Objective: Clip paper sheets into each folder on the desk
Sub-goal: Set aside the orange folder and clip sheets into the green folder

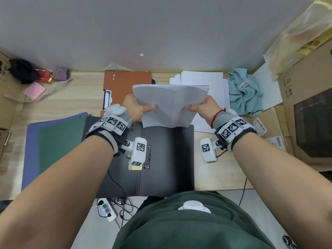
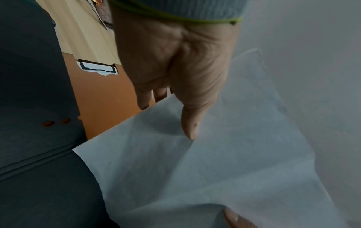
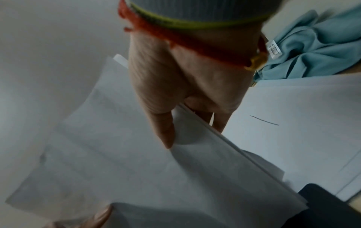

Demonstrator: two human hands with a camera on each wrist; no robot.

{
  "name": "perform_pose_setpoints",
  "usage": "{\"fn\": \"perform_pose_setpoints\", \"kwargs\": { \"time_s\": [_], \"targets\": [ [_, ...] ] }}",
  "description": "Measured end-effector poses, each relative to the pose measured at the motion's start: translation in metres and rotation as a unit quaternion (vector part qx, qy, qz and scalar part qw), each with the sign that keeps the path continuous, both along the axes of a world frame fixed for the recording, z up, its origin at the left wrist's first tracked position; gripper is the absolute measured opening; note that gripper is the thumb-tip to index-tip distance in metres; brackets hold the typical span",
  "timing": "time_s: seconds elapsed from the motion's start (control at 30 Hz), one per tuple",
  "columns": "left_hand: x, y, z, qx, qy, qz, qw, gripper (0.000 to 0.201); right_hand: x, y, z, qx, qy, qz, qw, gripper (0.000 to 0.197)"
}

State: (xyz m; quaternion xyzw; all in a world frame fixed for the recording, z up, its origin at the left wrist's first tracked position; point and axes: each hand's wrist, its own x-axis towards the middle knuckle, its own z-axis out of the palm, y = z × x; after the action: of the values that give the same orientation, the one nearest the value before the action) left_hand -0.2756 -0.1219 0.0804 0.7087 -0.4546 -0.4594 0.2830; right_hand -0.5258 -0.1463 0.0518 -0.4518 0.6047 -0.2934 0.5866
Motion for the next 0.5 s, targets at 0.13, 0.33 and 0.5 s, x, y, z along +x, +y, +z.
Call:
{"fn": "perform_pose_setpoints", "kwargs": {
  "time_s": [0.13,0.33,0.5],
  "targets": [
    [0.008,0.003,-0.013,0.025,-0.046,-0.018,0.998,0.05,-0.008,0.003,-0.018,0.041,0.074,0.07,0.994,0.047],
    [0.015,0.006,-0.022,0.029,-0.11,-0.06,0.992,0.031,-0.008,0.006,-0.022,0.023,0.155,0.09,0.983,0.042],
    [0.018,0.017,-0.029,0.049,-0.162,-0.103,0.98,0.035,-0.005,0.019,-0.029,0.039,0.191,0.129,0.972,0.039]
  ]
}}
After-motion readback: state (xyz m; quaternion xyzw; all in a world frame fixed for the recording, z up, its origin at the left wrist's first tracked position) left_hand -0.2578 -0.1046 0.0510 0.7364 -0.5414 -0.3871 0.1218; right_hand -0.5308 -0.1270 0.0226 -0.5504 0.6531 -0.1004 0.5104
